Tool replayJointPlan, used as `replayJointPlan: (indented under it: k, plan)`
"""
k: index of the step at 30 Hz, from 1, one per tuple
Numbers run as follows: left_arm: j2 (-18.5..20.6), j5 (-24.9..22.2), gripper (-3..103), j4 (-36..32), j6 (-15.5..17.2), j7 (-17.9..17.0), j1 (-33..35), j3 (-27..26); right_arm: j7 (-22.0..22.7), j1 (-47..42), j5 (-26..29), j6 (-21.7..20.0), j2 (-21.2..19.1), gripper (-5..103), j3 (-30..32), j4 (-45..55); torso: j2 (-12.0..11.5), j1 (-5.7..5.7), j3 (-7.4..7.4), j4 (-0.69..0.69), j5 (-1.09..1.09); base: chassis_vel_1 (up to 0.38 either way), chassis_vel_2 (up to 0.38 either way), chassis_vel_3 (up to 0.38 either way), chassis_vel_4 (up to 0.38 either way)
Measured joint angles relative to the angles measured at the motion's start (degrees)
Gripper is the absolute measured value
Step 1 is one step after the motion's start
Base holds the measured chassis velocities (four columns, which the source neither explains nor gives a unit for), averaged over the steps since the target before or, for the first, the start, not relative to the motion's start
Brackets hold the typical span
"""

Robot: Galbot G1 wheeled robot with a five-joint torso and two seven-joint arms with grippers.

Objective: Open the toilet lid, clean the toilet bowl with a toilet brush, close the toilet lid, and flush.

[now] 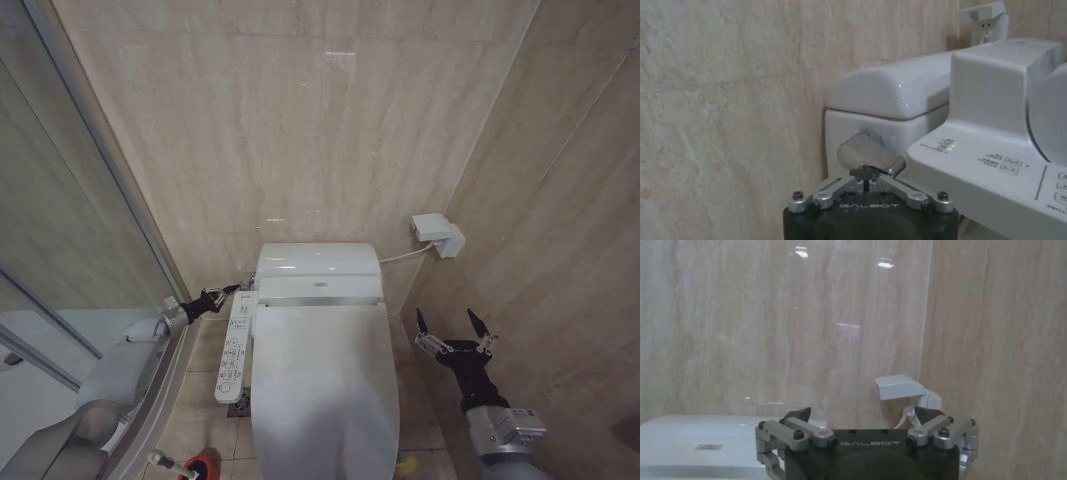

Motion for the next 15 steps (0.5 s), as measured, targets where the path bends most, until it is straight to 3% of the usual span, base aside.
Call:
replayJointPlan:
  k: [6, 15]
  plan:
    - [1.2, 3.8, 0, -7.6, 2.2, -3.2, 4.5, -3.6, 0.0, 0.0, 0.0, 0.0, 0.0, 100, 0.0, 0.0, 0.0, 0.0, 0.0, -0.07, -0.01, 0.0, 0.0, 0.0, 0.0]
    - [6.1, 5.2, 0, -14.3, 4.5, -4.8, 7.9, -4.9, 0.0, 0.0, 0.0, 0.0, 0.0, 100, 0.0, 0.0, 0.0, 0.0, -0.01, 0.0, 0.0, 0.0, 0.0, 0.0, 0.0]
